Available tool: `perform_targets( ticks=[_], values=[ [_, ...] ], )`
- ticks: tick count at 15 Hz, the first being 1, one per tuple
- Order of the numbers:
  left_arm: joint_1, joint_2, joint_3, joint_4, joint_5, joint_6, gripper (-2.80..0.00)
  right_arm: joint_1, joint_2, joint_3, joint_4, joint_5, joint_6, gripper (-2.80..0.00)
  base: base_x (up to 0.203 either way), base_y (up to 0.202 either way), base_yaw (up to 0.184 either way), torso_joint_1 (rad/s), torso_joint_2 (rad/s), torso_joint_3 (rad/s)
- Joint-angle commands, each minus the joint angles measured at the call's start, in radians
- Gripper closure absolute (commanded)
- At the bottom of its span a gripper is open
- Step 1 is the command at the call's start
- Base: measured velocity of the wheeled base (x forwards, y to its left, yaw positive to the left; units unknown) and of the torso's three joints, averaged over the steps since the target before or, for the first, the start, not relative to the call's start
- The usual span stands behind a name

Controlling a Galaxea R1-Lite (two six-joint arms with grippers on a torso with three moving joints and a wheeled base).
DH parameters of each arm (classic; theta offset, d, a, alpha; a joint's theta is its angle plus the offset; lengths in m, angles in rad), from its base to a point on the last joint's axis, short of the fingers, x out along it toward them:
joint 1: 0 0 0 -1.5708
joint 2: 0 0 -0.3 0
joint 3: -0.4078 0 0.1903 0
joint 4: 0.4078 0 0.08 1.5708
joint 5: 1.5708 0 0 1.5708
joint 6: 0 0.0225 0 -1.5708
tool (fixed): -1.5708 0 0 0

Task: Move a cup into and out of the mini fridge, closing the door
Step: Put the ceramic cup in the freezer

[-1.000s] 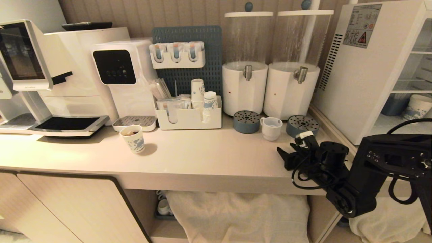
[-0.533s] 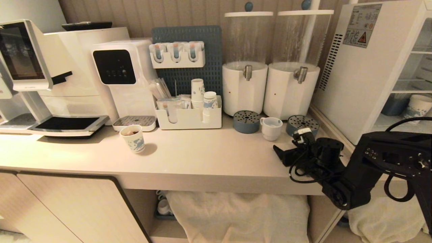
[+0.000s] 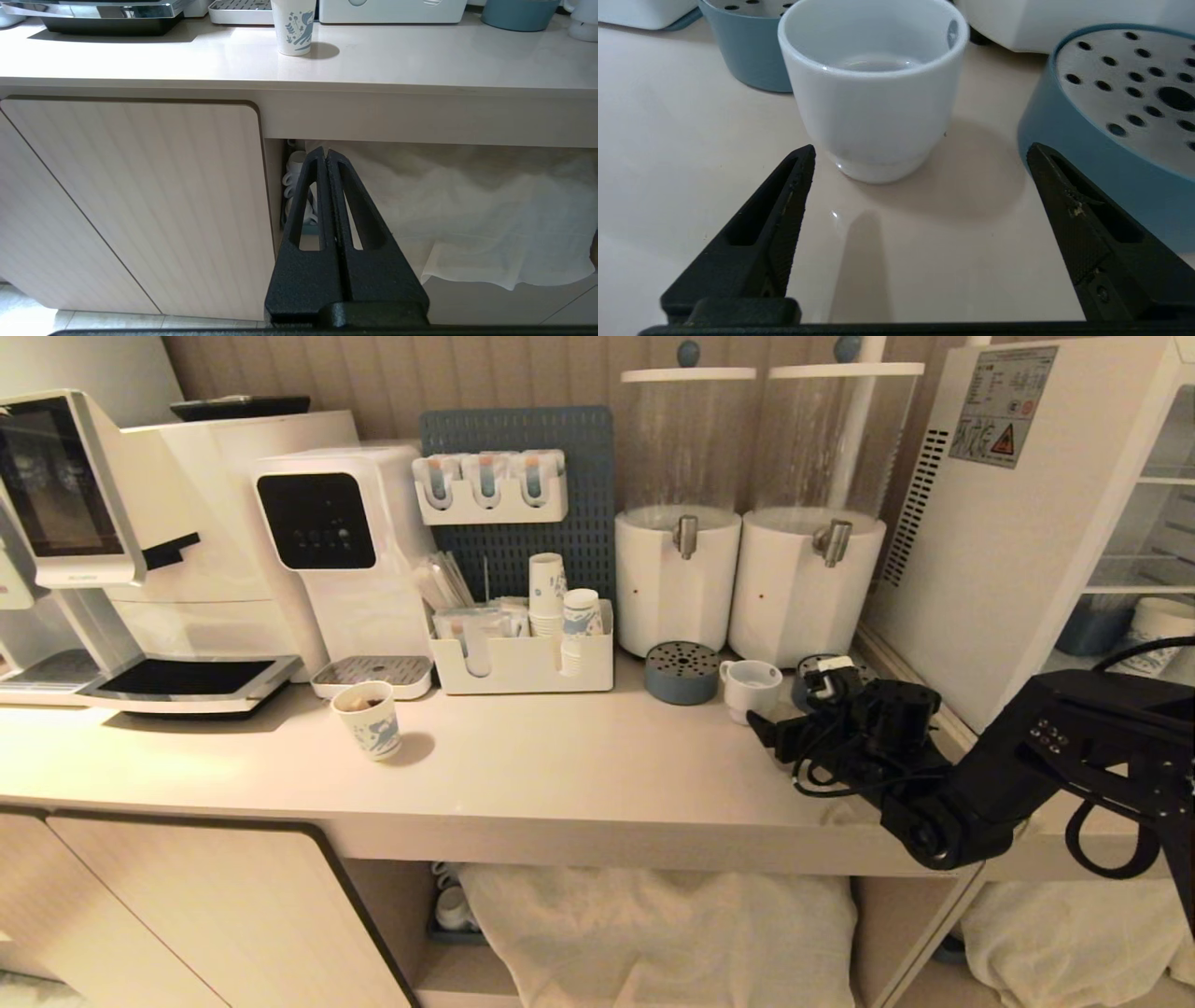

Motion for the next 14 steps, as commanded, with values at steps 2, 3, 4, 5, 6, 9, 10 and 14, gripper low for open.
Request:
perform_targets(
  ticks=[2,3,4,5,6,9,10,14],
  values=[
    [0.0,0.0,0.002,-0.001,0.0,0.0,0.0,0.0,0.017,-0.042,0.002,-0.002,-0.001,-2.8,0.0,0.0,0.0,0.0,0.0,0.0],
    [0.0,0.0,0.002,-0.001,0.0,0.0,0.0,0.0,0.025,-0.049,0.003,-0.003,-0.001,-2.8,0.0,0.0,0.0,0.0,0.0,0.0],
    [0.0,0.0,0.002,-0.001,0.0,0.0,0.0,0.0,0.035,-0.062,0.008,-0.002,-0.001,-2.8,0.0,0.0,0.0,0.0,0.0,0.0],
    [0.0,0.0,0.002,-0.001,0.0,0.0,0.0,0.0,0.041,-0.073,0.013,-0.002,-0.001,-2.8,0.0,0.0,0.0,0.0,0.0,0.0],
    [0.0,0.0,0.002,-0.001,0.0,0.0,0.0,0.002,0.049,-0.092,0.029,-0.003,-0.001,-2.8,0.0,0.0,0.0,0.0,0.0,0.0],
    [0.0,0.0,0.002,-0.001,0.0,0.0,0.0,0.008,0.063,-0.125,0.046,-0.005,-0.001,-2.8,0.0,0.0,0.0,0.0,0.0,0.0],
    [0.0,0.0,0.002,-0.001,0.0,-0.001,0.0,0.009,0.066,-0.129,0.051,-0.005,-0.002,-2.8,0.0,0.0,0.0,0.0,0.0,0.0],
    [0.0,0.0,0.002,-0.002,0.0,-0.002,0.0,0.013,0.1,-0.218,0.098,-0.005,-0.003,-2.8,0.0,0.0,0.0,0.0,0.0,0.0]
  ],
)
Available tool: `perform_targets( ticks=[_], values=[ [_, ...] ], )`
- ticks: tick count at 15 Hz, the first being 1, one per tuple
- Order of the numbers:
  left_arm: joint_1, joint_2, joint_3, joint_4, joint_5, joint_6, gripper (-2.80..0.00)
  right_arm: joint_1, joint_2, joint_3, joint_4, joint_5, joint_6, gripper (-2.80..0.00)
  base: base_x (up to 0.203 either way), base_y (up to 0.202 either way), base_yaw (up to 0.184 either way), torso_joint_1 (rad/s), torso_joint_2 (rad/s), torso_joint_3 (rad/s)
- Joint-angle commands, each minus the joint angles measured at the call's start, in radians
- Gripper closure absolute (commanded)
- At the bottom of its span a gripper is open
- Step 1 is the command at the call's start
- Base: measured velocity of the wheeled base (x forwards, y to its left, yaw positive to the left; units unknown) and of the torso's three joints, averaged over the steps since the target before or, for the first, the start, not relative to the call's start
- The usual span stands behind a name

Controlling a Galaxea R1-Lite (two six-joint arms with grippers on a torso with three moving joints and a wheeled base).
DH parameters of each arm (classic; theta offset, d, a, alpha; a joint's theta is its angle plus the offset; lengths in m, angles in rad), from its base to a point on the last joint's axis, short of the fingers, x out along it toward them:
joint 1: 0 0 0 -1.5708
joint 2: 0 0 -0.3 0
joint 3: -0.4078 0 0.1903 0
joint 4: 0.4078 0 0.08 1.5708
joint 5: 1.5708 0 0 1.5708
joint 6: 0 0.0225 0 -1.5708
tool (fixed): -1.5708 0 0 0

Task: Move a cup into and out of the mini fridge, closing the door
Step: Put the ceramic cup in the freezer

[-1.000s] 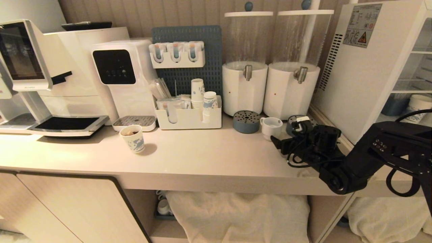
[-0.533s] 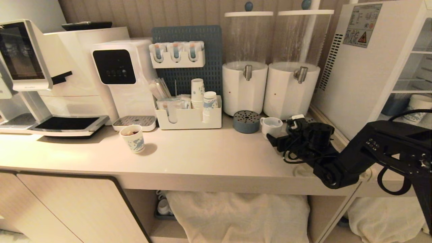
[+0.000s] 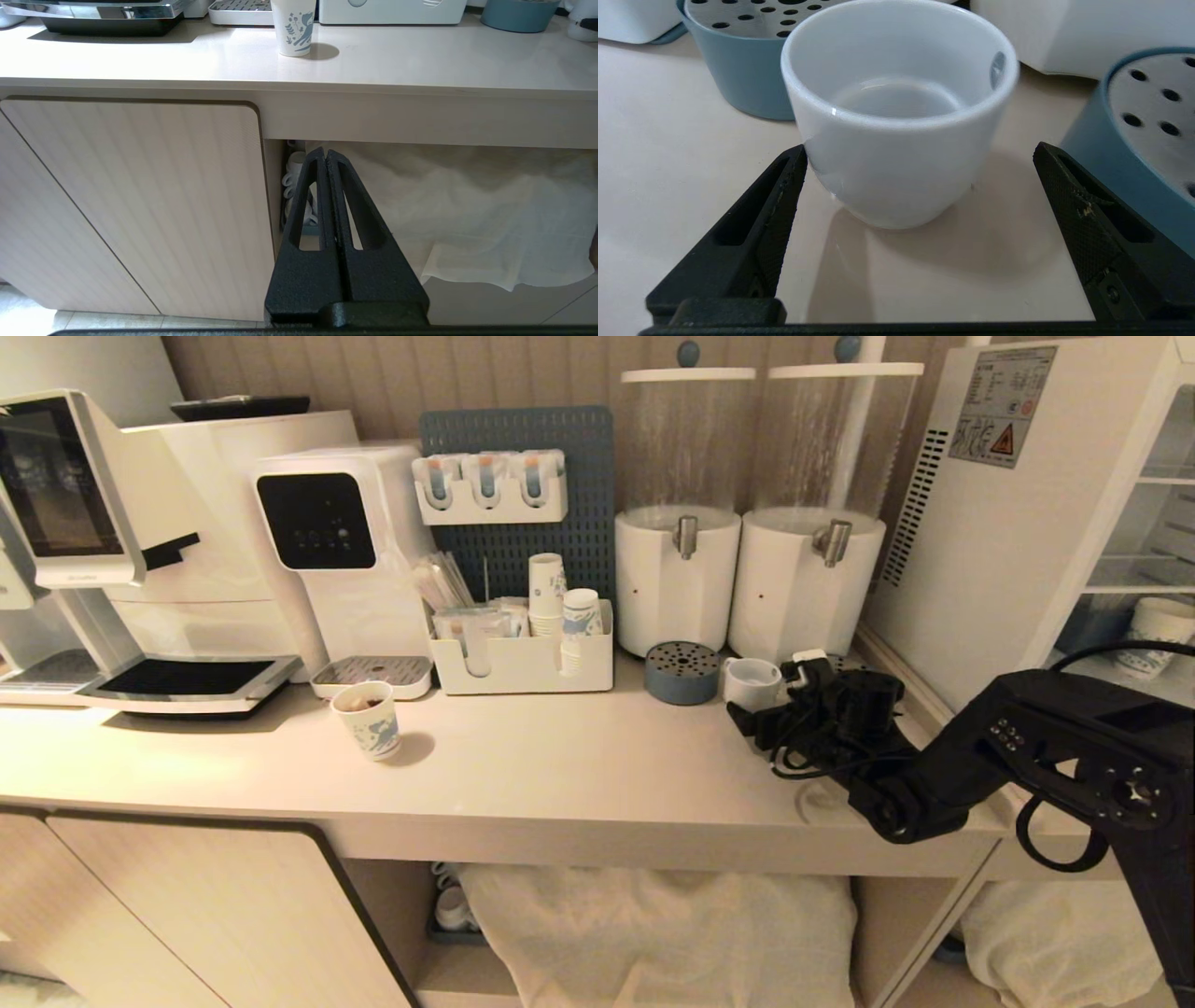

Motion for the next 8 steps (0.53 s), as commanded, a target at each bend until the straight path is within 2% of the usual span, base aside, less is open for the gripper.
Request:
perform_targets(
  ticks=[1,5,8],
  values=[
    [0.0,0.0,0.002,0.0,0.0,0.0,0.0,0.001,0.022,-0.045,0.01,0.0,-0.001,-2.8,0.0,0.0,0.0,0.0,0.0,0.0],
    [0.0,0.0,0.002,0.0,0.0,0.0,0.0,0.001,0.045,-0.141,0.081,-0.002,-0.002,-2.8,0.0,0.0,0.0,0.0,0.0,0.0],
    [0.0,0.0,0.002,0.0,0.0,-0.002,0.0,0.001,0.057,-0.154,0.088,-0.003,-0.002,-2.8,0.0,0.0,0.0,0.0,0.0,0.0]
  ],
)
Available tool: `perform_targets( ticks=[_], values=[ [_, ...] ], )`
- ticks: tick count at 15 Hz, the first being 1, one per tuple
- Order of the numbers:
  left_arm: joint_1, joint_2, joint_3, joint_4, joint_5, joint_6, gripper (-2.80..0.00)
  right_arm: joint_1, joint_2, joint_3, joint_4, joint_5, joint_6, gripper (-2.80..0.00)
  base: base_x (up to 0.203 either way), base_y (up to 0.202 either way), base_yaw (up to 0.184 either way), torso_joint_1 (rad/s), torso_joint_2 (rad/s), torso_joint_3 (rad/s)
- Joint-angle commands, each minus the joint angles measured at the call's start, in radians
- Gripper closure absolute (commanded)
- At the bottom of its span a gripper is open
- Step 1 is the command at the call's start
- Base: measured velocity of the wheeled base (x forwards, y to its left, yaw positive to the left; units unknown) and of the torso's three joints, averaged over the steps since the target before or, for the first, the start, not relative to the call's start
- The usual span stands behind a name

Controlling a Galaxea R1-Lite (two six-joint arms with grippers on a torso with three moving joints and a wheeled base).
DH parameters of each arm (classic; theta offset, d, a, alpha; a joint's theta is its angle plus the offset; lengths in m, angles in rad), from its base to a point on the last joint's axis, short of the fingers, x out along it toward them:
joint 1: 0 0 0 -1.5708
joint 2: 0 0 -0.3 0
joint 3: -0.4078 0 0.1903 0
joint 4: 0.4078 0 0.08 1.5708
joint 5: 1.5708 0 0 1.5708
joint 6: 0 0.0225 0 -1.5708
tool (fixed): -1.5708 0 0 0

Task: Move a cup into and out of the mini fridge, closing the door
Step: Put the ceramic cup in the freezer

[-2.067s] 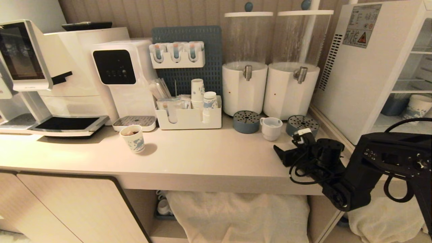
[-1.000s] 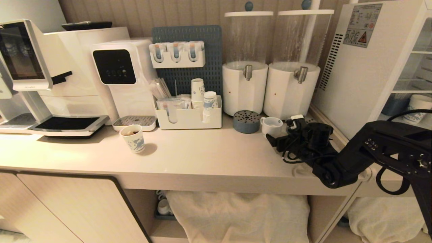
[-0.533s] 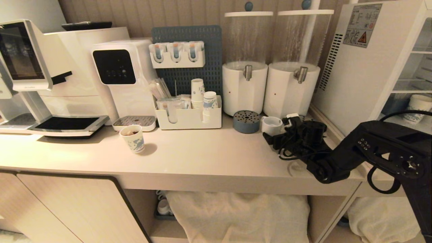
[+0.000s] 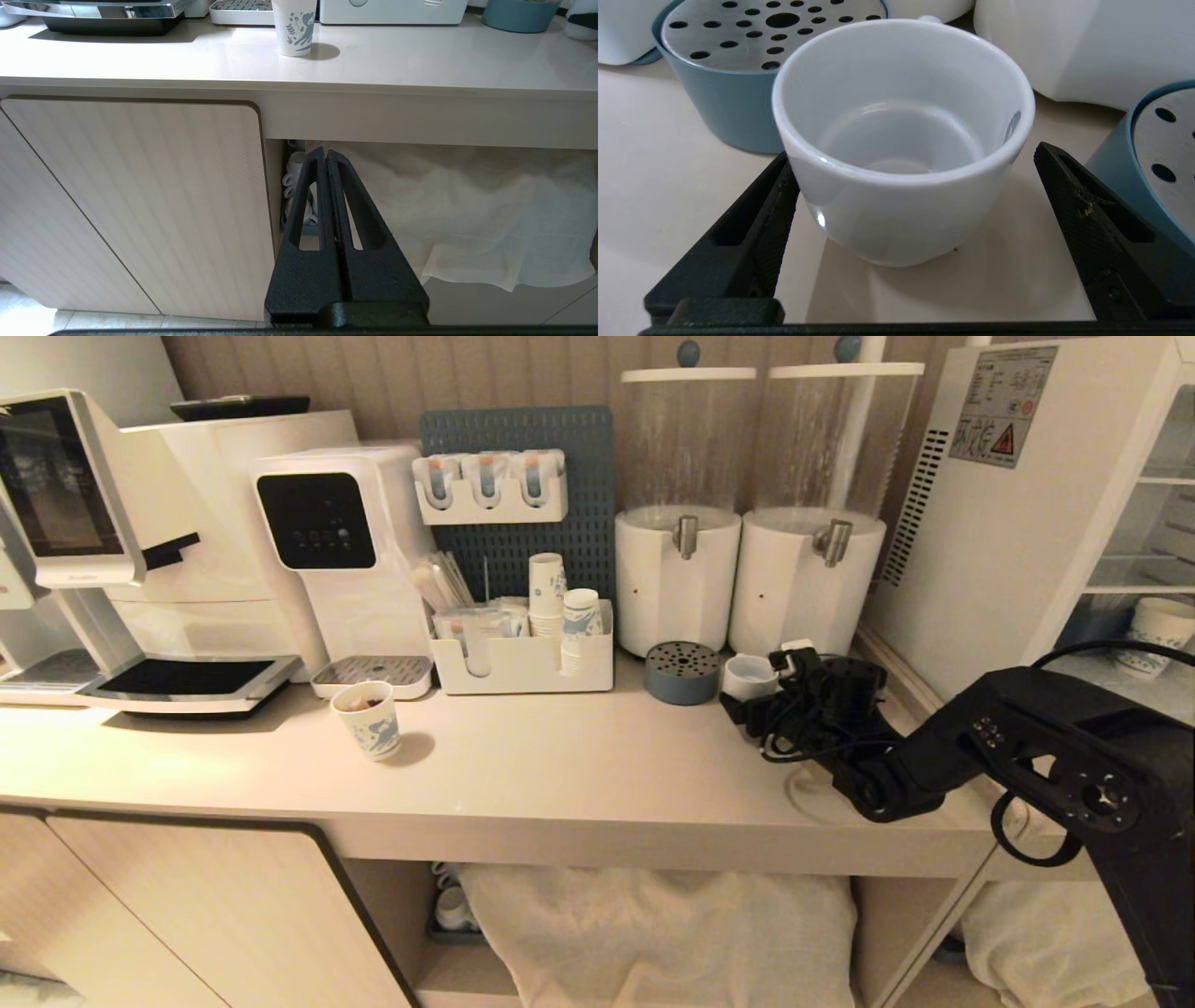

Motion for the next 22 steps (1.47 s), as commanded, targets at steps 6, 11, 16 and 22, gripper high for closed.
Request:
perform_targets(
  ticks=[6,11,16,22],
  values=[
    [0.0,0.0,0.002,0.0,0.0,-0.001,0.0,0.0,0.005,0.004,-0.004,-0.009,-0.018,0.0,0.0,0.0,0.0,0.0,0.0,0.0],
    [0.0,0.0,0.002,0.0,0.0,0.001,0.0,0.001,-0.048,0.063,-0.001,-0.024,-0.01,0.0,0.0,0.0,0.0,0.0,0.0,0.0],
    [0.0,0.0,0.002,0.0,0.0,0.001,0.0,0.013,-0.19,0.185,0.024,-0.02,0.024,0.0,0.0,0.0,0.0,0.0,0.0,0.0],
    [0.0,0.0,0.002,0.0,0.0,0.001,0.0,0.015,-0.43,0.383,0.026,-0.014,0.031,0.0,0.0,0.0,0.0,0.0,0.0,0.0]
  ],
)
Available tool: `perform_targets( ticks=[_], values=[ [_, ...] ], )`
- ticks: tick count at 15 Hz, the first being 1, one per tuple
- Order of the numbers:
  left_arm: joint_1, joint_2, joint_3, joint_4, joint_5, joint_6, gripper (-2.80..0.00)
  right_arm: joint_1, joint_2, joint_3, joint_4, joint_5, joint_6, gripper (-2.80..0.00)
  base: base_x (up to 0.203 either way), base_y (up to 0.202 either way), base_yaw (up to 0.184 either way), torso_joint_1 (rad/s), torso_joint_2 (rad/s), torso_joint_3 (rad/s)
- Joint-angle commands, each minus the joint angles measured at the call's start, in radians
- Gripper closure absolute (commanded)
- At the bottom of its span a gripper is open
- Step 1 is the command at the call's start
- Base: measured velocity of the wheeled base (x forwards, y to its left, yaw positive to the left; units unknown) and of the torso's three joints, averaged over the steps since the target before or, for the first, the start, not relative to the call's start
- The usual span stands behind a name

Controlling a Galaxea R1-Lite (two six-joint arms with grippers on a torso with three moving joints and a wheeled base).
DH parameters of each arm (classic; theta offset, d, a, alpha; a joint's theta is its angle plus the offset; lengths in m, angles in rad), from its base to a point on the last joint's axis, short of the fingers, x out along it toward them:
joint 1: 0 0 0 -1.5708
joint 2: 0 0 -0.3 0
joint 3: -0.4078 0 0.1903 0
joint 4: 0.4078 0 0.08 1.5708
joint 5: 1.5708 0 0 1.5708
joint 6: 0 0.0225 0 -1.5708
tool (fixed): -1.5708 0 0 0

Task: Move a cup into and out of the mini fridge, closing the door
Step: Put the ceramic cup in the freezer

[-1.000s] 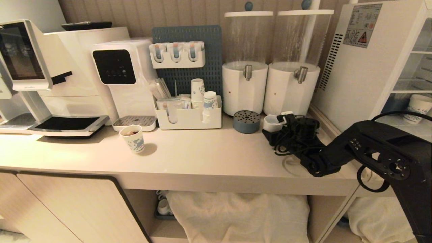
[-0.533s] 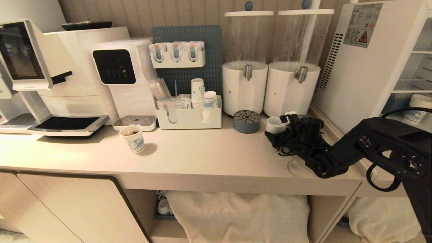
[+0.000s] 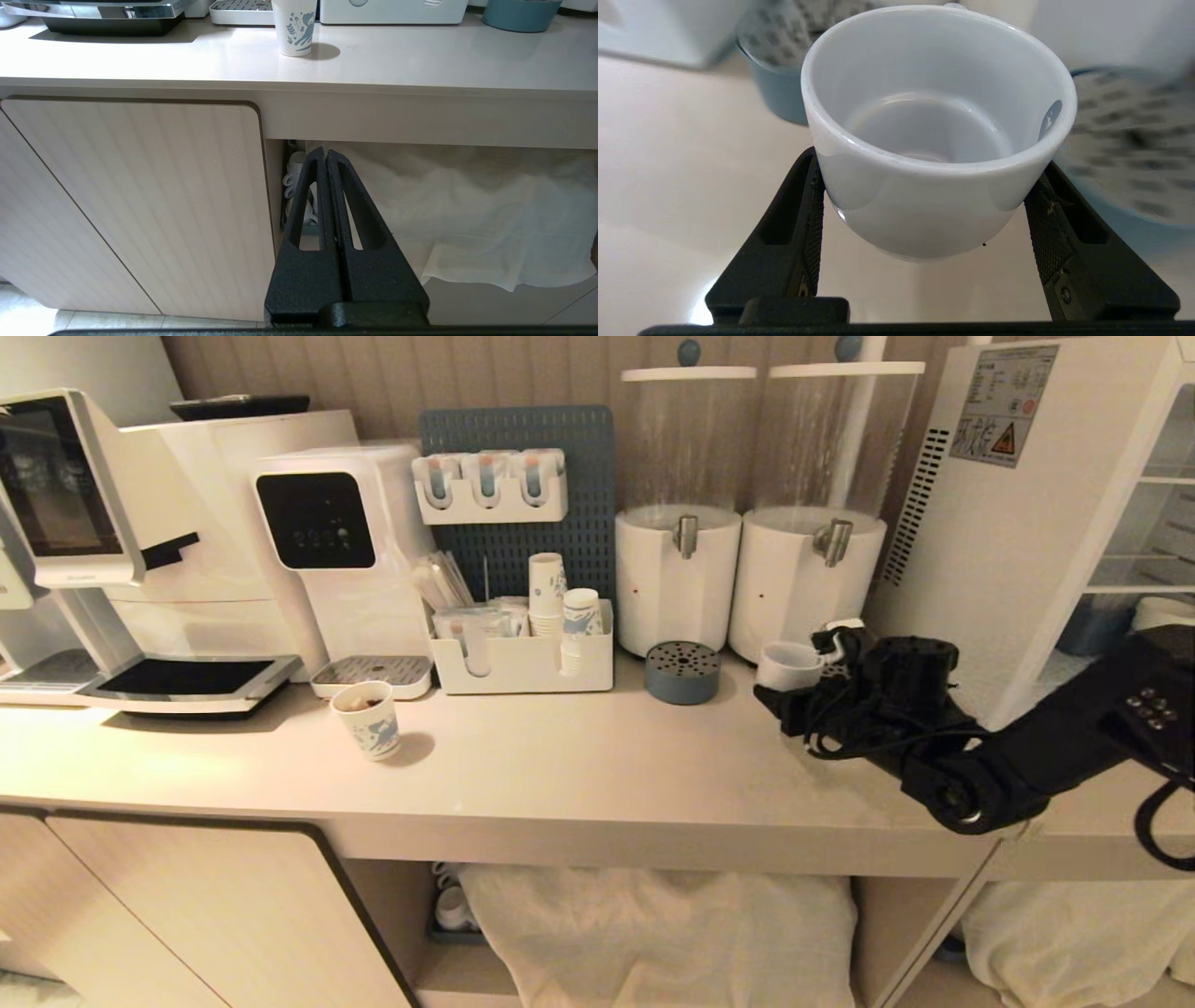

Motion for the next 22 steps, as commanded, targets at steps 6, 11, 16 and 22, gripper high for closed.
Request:
perform_targets(
  ticks=[6,11,16,22],
  values=[
    [0.0,0.0,0.002,0.0,0.0,-0.001,0.0,0.048,-0.605,0.3,0.115,-0.007,0.038,0.0,0.0,0.0,0.0,0.0,0.0,0.0],
    [0.0,0.0,0.002,0.0,0.0,-0.001,0.0,0.123,-1.204,0.369,0.509,-0.145,0.098,0.0,0.0,0.0,0.0,0.0,0.0,0.0],
    [0.0,0.0,0.002,0.0,0.0,-0.002,0.0,0.228,-1.5,0.407,0.742,-0.664,0.123,0.0,0.0,0.0,0.0,0.0,0.0,0.0],
    [0.0,0.0,0.002,0.0,0.0,-0.005,0.0,-0.054,-1.724,0.489,0.779,-0.693,0.122,0.0,0.0,0.0,0.0,0.0,0.0,0.0]
  ],
)
